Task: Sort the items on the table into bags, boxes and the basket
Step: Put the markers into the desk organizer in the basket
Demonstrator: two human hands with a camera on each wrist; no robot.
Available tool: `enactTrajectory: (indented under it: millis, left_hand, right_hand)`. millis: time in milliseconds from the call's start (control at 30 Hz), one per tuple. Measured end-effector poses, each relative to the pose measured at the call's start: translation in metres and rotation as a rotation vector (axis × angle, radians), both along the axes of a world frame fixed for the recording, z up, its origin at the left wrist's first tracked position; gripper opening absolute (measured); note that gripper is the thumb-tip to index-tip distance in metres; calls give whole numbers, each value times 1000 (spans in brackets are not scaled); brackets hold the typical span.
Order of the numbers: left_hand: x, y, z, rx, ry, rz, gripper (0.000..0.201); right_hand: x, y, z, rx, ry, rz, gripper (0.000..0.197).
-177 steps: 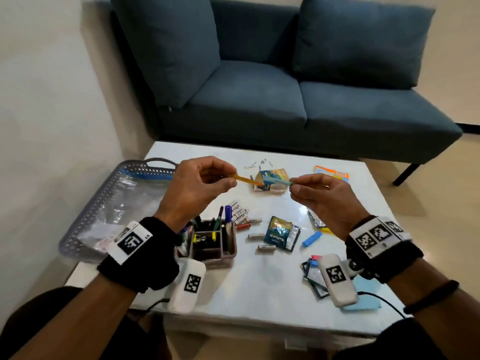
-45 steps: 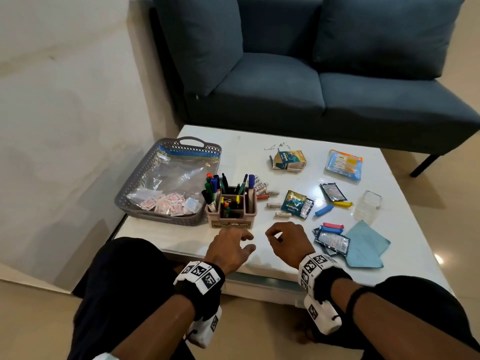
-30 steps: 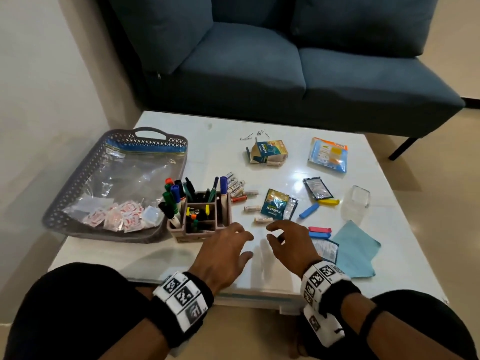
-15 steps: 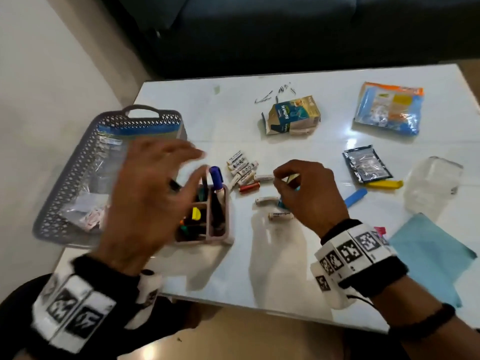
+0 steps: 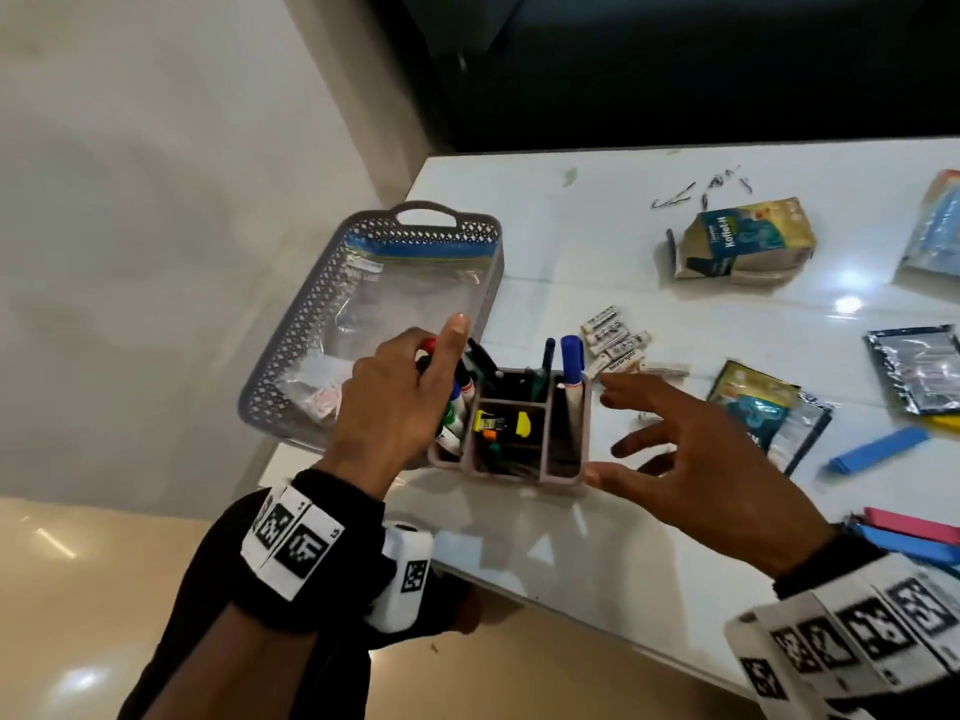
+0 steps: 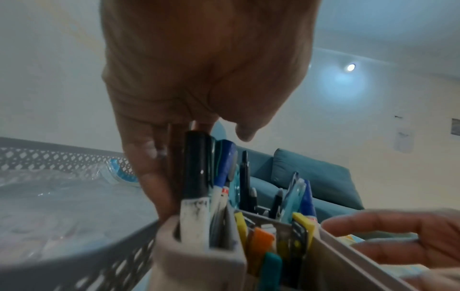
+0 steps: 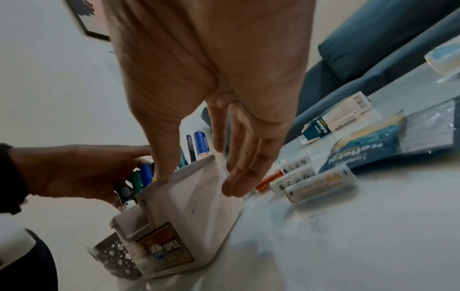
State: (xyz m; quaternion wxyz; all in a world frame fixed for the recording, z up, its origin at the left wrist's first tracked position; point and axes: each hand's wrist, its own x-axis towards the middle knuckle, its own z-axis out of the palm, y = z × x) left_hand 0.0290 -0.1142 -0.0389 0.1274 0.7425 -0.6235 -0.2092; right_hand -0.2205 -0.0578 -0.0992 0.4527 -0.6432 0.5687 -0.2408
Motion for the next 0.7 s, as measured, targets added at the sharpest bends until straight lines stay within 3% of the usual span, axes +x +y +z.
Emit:
enactTrajectory:
  millis: [233, 533, 700]
  left_hand:
    - [-10, -4, 8, -146, 52, -75, 62]
    - [-2, 2, 0, -196, 149, -158, 65]
    - [-6, 5, 5, -208, 192, -187, 57]
  right_hand:
    - [-17, 0, 22, 67, -99, 9, 88]
    - [-9, 5, 24, 44, -102, -77, 76]
    - [-16, 11, 30, 71, -53, -39, 74]
